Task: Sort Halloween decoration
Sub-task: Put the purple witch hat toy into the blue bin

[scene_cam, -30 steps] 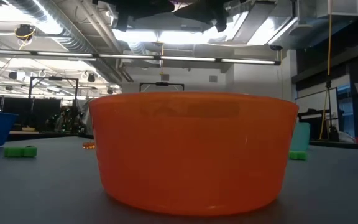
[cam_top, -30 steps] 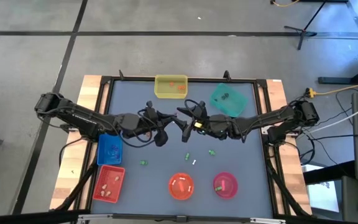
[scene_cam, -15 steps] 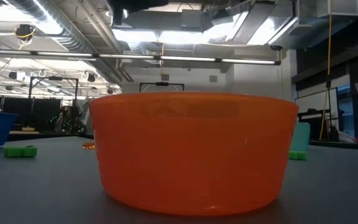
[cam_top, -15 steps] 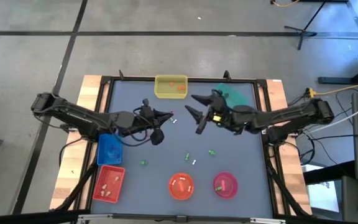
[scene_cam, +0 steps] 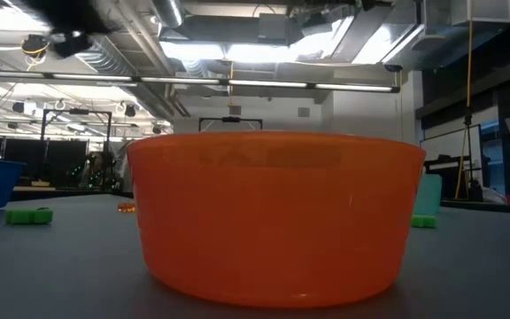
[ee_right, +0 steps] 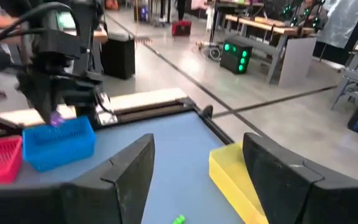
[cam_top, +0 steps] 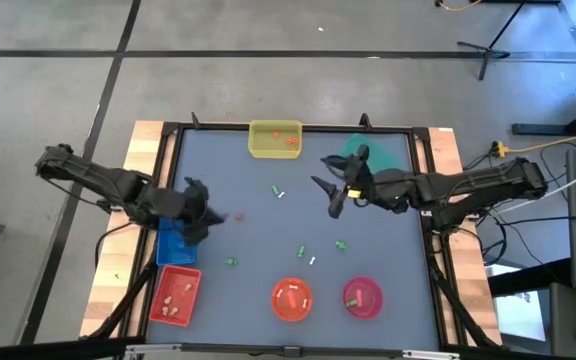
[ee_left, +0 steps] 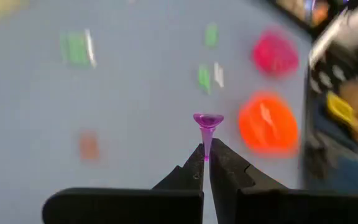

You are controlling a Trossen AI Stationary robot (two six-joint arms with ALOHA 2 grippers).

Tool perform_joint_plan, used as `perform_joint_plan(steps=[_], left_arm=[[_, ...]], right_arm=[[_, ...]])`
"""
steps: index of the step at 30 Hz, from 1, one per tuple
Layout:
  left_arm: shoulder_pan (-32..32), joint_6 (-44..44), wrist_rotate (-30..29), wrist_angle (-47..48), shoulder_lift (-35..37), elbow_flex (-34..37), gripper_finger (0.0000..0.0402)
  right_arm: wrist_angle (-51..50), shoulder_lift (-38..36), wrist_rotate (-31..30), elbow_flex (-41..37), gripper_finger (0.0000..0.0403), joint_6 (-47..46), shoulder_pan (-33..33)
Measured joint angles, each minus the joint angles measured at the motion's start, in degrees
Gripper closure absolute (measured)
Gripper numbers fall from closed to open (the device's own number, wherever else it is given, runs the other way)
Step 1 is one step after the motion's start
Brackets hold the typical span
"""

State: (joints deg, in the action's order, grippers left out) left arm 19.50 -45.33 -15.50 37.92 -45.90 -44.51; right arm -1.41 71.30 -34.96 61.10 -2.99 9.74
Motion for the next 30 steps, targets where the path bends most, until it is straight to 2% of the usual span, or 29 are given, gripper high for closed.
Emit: perform_joint_plan(steps=[5,8,11,15,20,26,30], left_arm=[[3.53,-20.56,12.89,17.79,2.22,0.0,0.0399],[4.75,-27.57,17.47,25.7,2.09,0.04,0.0399],[5.36,-31.77,19.16,31.23,1.51,0.07,0.0399],[5.33,-32.56,19.1,35.95,0.89,0.11,0.0399],[5.29,-32.34,19.1,36.65,0.39,0.11,0.0399],[5.29,-30.74,19.36,37.41,0.08,0.11,0.0399],[5.29,-30.73,19.47,37.52,-0.2,0.11,0.0377]], right_arm=[[-1.78,0.87,0.01,0.02,0.0157,-0.02,0.0],[-1.69,1.44,0.0,0.02,0.0157,-0.02,0.0],[-1.86,1.77,0.02,0.04,0.0157,-0.02,0.0],[-1.8,2.33,0.04,0.04,0.0157,-0.02,0.0],[-1.75,2.7,0.17,0.04,0.0157,-0.04,0.0],[-1.75,2.7,3.19,0.04,0.0157,-0.13,0.0],[-1.75,2.7,3.91,0.04,0.0157,-0.13,0.0]])
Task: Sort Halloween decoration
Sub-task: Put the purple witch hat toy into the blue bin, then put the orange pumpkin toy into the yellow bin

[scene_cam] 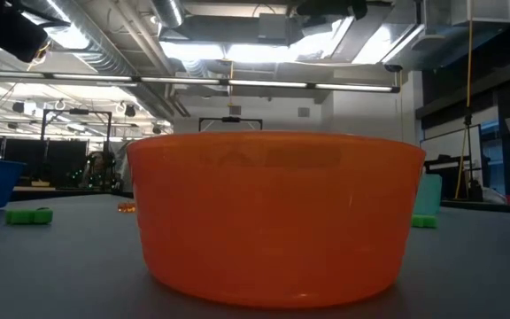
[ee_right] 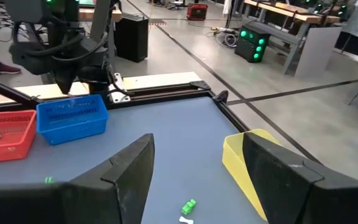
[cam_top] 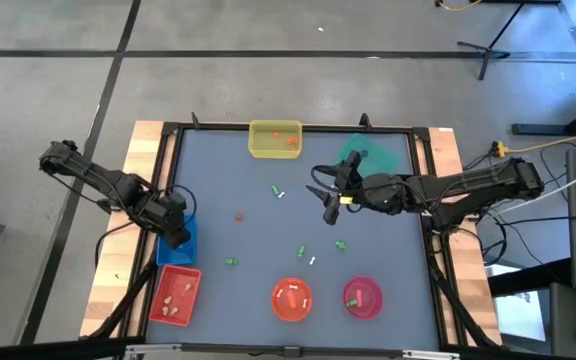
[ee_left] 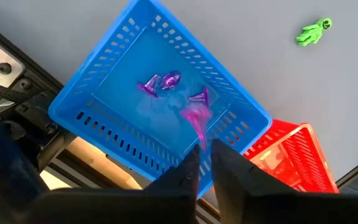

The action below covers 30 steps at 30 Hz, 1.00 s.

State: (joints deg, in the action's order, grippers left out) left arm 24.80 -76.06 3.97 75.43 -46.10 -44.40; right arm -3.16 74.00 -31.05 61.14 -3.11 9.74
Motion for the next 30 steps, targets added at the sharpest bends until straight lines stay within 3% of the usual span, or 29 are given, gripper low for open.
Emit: perform_joint_plan(steps=[9,13,16,19,22,26,30], left_arm=[[0.0,0.16,-0.9,-0.58,-1.92,0.0,0.0278],[0.0,0.18,-4.28,-6.78,-2.02,0.0,0.0265],[0.0,1.24,-9.99,-15.35,-2.02,0.0,0.0264],[-0.02,8.78,-18.18,-26.73,-2.14,0.0,0.0263],[-0.81,22.12,-25.21,-39.41,-2.39,-0.02,0.0263],[-5.39,35.16,-26.75,-54.29,-2.36,-0.02,0.0264],[-12.22,42.88,-24.28,-61.45,-3.49,-0.09,0.0264]], right_arm=[[0.0,0.0,1.12,0.0,0.0157,0.04,0.0],[-0.01,0.0,1.12,0.0,0.0157,0.04,0.0],[-0.02,0.0,1.14,0.0,0.0157,0.04,0.0],[-0.02,0.0,1.4,0.0,0.0157,0.04,0.0],[-0.02,0.0,2.73,0.0,0.0157,0.09,-0.02],[-0.01,0.0,2.85,0.0,0.0157,0.09,-0.02],[0.0,0.0,2.83,0.0,0.0157,0.09,-0.02]])
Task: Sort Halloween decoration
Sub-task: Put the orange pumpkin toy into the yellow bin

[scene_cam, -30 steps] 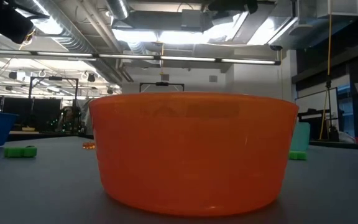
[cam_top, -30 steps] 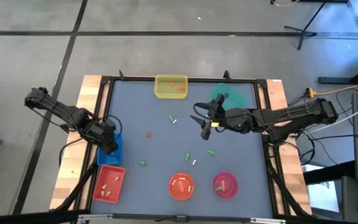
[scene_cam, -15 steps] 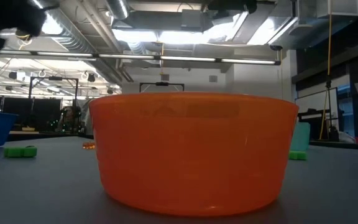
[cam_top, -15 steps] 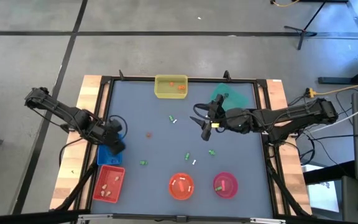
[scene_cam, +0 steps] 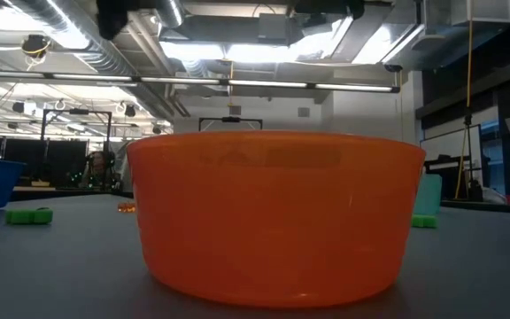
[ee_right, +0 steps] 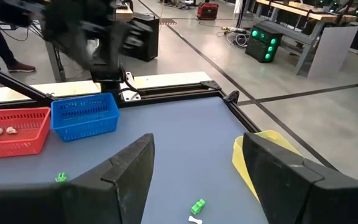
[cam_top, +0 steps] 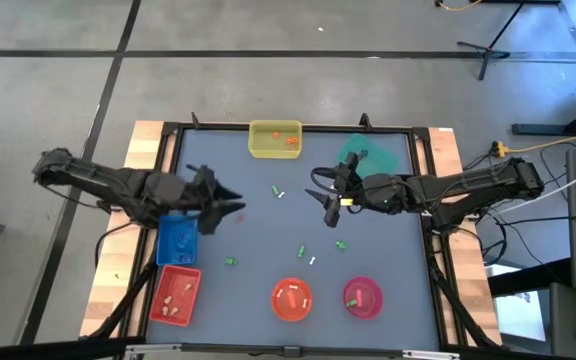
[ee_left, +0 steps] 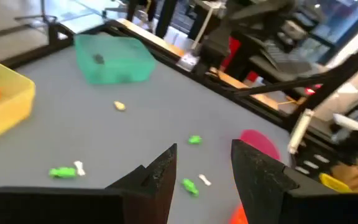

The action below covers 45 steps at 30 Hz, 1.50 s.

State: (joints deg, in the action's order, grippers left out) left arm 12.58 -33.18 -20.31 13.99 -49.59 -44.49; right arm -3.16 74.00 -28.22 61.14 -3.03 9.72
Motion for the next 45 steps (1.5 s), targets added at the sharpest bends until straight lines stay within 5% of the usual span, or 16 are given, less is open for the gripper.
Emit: perform_joint_plan(steps=[9,15,20,27,45], left_arm=[[-18.72,6.44,18.16,0.44,-9.86,0.0,0.0264],[-24.28,12.53,28.65,8.65,-20.38,0.0,0.0263],[-24.17,22.53,27.82,17.29,-27.53,0.02,0.0263],[-22.77,30.57,24.31,17.96,-34.24,0.02,0.0266],[-19.6,32.26,24.24,18.15,-37.5,0.04,0.0266]], right_arm=[[0.0,0.0,0.17,0.0,0.0157,0.29,0.0],[0.0,0.0,0.15,0.0,0.0157,0.35,0.0],[0.0,0.0,0.09,0.0,0.0157,0.41,0.0],[-0.02,0.0,-0.05,0.0,0.0157,0.44,-0.04],[-4.44,0.02,-0.05,0.0,0.0157,0.44,-0.02]])
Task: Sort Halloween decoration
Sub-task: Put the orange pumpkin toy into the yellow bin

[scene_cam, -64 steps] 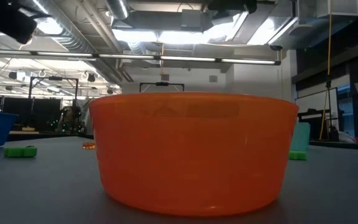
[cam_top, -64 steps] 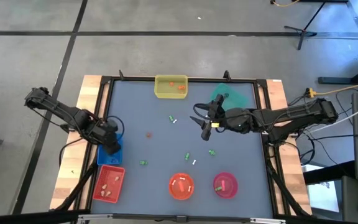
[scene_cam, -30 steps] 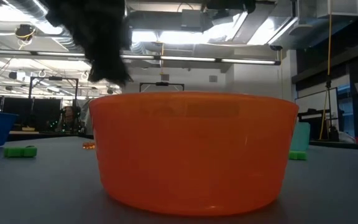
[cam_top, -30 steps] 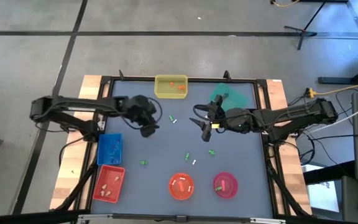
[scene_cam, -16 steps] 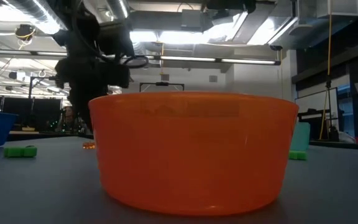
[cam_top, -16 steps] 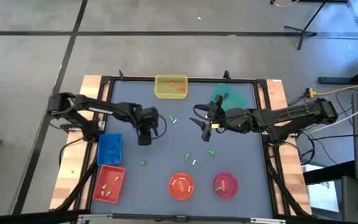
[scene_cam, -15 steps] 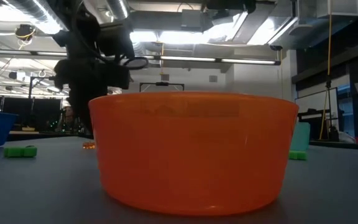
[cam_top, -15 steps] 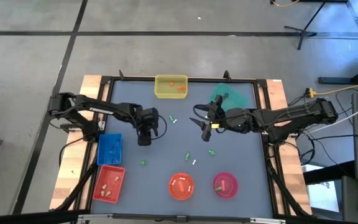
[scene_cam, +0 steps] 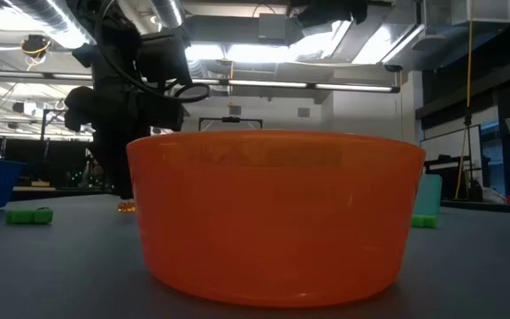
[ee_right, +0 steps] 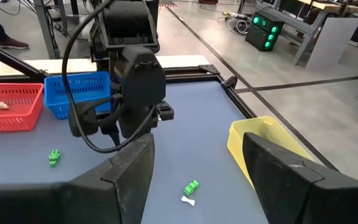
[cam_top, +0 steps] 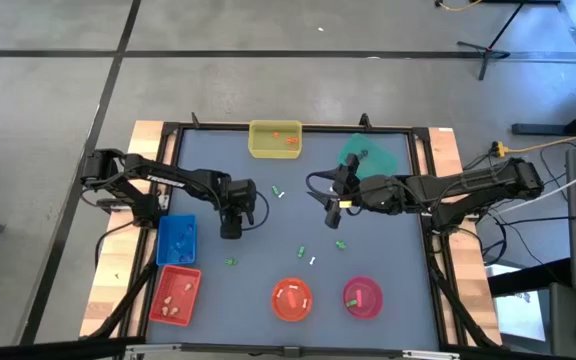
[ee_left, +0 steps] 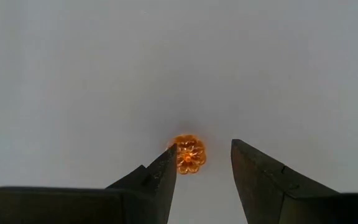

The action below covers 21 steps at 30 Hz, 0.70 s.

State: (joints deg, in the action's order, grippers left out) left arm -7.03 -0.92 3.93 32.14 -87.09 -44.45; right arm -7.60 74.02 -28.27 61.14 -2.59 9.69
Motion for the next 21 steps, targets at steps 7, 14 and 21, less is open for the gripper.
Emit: perform_joint_plan(steps=[7,14,21], left_arm=[[0.0,-0.51,-2.86,-0.02,0.0,0.46,0.0266],[0.38,-1.97,-2.82,0.03,0.0,2.08,0.0266],[0.35,-1.96,-2.8,-3.26,0.0,2.1,0.0266]], right_arm=[[-0.02,0.02,0.02,0.0,0.0157,0.0,0.0],[-0.02,0.02,0.04,0.0,0.0157,-0.01,0.02],[-0.02,0.02,0.04,0.0,0.0157,-0.02,0.02]])
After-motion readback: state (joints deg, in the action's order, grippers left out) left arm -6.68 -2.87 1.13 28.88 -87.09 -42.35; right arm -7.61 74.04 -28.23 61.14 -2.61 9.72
